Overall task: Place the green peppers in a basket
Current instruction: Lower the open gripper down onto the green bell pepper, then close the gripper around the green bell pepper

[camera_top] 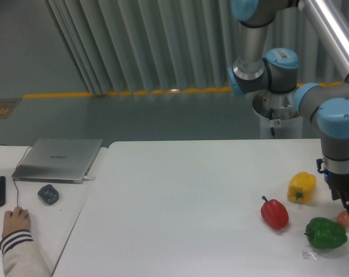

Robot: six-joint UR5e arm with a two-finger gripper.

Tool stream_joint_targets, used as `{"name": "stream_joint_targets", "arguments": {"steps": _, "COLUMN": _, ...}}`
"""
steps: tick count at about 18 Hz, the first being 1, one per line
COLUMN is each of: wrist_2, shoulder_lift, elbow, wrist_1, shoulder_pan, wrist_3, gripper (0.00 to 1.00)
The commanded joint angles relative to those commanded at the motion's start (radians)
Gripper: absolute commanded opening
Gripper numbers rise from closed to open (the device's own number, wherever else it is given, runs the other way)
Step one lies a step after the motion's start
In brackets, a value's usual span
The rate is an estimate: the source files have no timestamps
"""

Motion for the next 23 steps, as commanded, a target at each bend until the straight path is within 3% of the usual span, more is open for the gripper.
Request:
{"name": "stream_joint_targets", "arguments": {"steps": 5, "wrist_2": 0.008, "shoulder_lift": -0.032, "elbow": 0.026, "wrist_1": 0.006, "shoulder_pan": -0.011, "wrist_3": 0.000, "gripper": 1.00}}
{"name": "stream_joint_targets", "arguments": {"steps": 23, "wrist_2": 0.057, "shoulder_lift": -0.088, "elbow": 0.026, "wrist_1": 0.034, "shoulder_pan": -0.060, "wrist_3": -0.014, "gripper": 1.00}}
